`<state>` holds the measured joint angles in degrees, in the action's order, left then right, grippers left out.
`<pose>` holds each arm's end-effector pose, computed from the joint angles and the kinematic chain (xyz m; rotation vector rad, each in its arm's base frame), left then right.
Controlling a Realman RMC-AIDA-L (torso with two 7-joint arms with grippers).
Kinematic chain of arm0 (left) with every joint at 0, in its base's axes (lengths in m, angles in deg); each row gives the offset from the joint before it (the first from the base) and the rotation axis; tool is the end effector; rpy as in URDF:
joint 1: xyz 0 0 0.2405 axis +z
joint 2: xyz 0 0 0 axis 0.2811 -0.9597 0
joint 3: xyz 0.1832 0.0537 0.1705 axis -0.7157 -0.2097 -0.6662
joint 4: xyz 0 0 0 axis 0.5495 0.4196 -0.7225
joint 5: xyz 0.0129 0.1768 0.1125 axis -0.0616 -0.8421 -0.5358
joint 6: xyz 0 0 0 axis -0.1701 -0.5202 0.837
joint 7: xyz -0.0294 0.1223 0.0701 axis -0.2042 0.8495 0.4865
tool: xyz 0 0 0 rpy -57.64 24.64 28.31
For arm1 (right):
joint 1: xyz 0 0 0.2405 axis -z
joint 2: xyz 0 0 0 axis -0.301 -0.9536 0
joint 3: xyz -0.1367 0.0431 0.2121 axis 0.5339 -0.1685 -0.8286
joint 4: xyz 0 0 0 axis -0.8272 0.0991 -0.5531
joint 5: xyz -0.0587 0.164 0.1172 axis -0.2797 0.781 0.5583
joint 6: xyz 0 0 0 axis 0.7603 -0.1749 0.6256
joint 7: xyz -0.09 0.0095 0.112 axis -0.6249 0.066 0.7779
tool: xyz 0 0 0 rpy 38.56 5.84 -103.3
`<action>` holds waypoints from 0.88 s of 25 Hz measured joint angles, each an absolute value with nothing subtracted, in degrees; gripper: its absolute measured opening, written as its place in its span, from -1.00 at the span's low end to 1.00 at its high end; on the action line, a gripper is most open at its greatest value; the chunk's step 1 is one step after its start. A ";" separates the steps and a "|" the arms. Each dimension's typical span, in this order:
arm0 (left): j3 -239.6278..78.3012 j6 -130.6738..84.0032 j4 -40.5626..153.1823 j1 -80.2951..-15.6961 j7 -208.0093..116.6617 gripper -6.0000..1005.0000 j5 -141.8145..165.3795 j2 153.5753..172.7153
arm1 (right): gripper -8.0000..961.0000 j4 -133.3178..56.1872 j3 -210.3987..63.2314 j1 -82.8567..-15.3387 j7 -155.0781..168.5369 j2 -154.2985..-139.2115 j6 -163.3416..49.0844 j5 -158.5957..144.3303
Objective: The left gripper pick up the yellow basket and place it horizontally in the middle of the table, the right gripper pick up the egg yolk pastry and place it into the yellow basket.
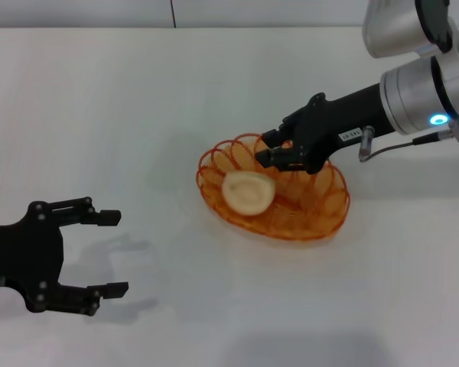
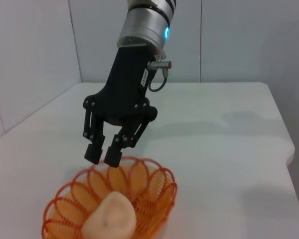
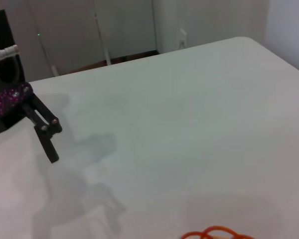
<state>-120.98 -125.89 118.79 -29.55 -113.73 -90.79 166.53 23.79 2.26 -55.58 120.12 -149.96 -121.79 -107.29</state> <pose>-0.2814 0.2422 0.0591 -2.9168 -0.0994 -0.5059 0.1214 0.3735 -0.0299 -2.9325 0.3374 0.1494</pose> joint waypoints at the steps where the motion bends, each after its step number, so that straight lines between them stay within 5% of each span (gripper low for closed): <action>1: -120.98 -125.85 118.79 -29.52 -113.73 0.74 -90.82 166.53 | -0.48 23.93 2.23 -55.24 119.82 -149.90 -121.97 -107.18; 14: -118.39 -125.66 116.37 -29.99 -114.20 0.74 -90.57 165.98 | 0.21 21.92 -13.76 -42.39 97.68 -149.40 -137.71 -95.61; 22: -115.00 -126.06 104.71 -35.77 -113.55 0.74 -90.76 161.90 | 0.41 8.70 -23.27 -39.33 78.23 -148.99 -145.65 -89.78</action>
<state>-115.00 -126.06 104.71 -35.77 -113.55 -90.76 161.90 8.70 -23.27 -39.33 78.23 -148.99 -145.65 -89.78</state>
